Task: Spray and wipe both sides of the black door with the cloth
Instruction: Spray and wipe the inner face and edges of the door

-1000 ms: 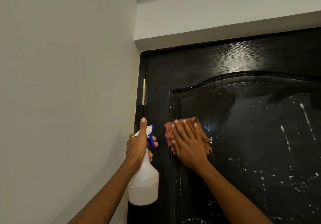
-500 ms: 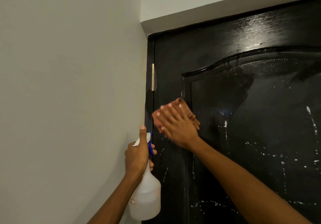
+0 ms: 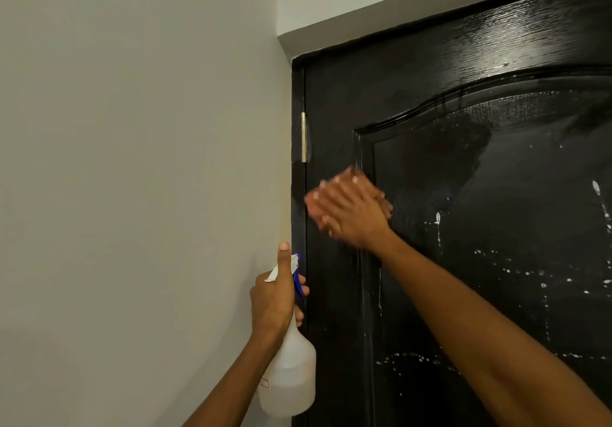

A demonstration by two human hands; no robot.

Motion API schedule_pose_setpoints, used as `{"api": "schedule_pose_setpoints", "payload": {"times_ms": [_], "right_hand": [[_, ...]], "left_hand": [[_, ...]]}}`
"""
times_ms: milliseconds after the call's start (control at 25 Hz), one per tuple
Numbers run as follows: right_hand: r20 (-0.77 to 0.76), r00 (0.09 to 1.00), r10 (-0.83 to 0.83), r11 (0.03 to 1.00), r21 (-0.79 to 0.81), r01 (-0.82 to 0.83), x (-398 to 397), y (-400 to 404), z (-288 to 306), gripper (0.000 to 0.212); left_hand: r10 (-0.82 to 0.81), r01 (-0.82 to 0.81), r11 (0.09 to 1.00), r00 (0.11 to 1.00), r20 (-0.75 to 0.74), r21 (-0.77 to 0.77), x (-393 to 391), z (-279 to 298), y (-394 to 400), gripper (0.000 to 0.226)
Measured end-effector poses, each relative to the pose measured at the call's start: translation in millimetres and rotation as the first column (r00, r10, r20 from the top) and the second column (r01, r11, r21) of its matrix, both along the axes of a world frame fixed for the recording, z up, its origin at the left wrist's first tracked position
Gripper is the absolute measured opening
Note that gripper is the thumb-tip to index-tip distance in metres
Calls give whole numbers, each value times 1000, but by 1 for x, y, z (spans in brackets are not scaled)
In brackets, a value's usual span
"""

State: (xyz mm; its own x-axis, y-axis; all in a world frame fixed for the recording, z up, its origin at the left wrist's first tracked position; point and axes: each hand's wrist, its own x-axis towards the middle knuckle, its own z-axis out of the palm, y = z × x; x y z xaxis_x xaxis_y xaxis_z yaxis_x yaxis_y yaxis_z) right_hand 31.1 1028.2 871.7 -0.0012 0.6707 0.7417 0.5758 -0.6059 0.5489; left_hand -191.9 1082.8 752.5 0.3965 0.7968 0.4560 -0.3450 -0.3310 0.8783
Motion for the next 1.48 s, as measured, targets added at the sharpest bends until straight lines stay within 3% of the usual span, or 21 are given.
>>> {"api": "schedule_pose_setpoints", "payload": {"times_ms": [80,160,320,440,480,560,640,680,720,800,880,1000,1080,1120,1320,1400,1480], "right_hand": [[-40,999,-27,988,154,33,-5,10,45,65],[-62,998,-25,977,209,37,-11,26,58,67],[-2,1000,-7,999,47,7,-15,57,-13,71],[-12,996,83,996,-39,-84,-13,58,-64,70],[-31,991,127,988,-85,-129,-12,53,-78,68],[-30,985,172,915,-367,-170,-2,34,-102,59],[68,978,195,733,-673,-99,10,12,-129,54],[85,975,206,642,-764,-70,13,0,-129,53],[92,974,209,620,-782,-59,13,-11,-118,53],[120,985,124,780,-625,-22,13,-23,-80,58],[101,995,24,953,-302,8,14,-27,-34,61],[7,1000,-23,996,81,22,7,-18,-10,64],[-60,997,39,986,165,-28,0,3,-36,69],[-81,995,65,989,140,-53,-6,15,-62,74],[-151,985,82,936,-328,-128,-9,41,-216,78],[-100,990,101,833,-536,-139,1,26,-229,66],[-103,987,126,763,-626,-162,10,6,-213,57]], "left_hand": [[-33,33,999,999,42,6,-4,11,1,68],[-35,34,999,996,83,16,-7,20,2,64],[78,-86,993,992,98,84,-6,24,5,68],[76,-79,992,996,39,96,-5,15,-1,70],[84,-85,993,996,16,87,-7,12,-3,72],[81,-80,995,997,-3,56,-7,5,-4,78],[46,-47,998,999,24,48,-11,2,1,78],[36,-38,998,999,23,48,-13,2,2,79],[32,-32,998,999,14,53,-16,3,3,79],[25,-25,998,1000,14,57,-22,8,6,77],[21,-22,999,999,35,46,-27,14,8,72],[41,-42,999,998,46,24,-31,15,7,67],[40,-41,999,998,41,6,-29,5,5,67],[36,-36,999,999,39,0,-28,-1,5,68],[86,-85,996,996,-36,4,-22,-23,5,77],[89,-88,996,995,-54,18,-20,-27,3,79],[75,-74,997,995,-63,18,-18,-28,0,81]]}}
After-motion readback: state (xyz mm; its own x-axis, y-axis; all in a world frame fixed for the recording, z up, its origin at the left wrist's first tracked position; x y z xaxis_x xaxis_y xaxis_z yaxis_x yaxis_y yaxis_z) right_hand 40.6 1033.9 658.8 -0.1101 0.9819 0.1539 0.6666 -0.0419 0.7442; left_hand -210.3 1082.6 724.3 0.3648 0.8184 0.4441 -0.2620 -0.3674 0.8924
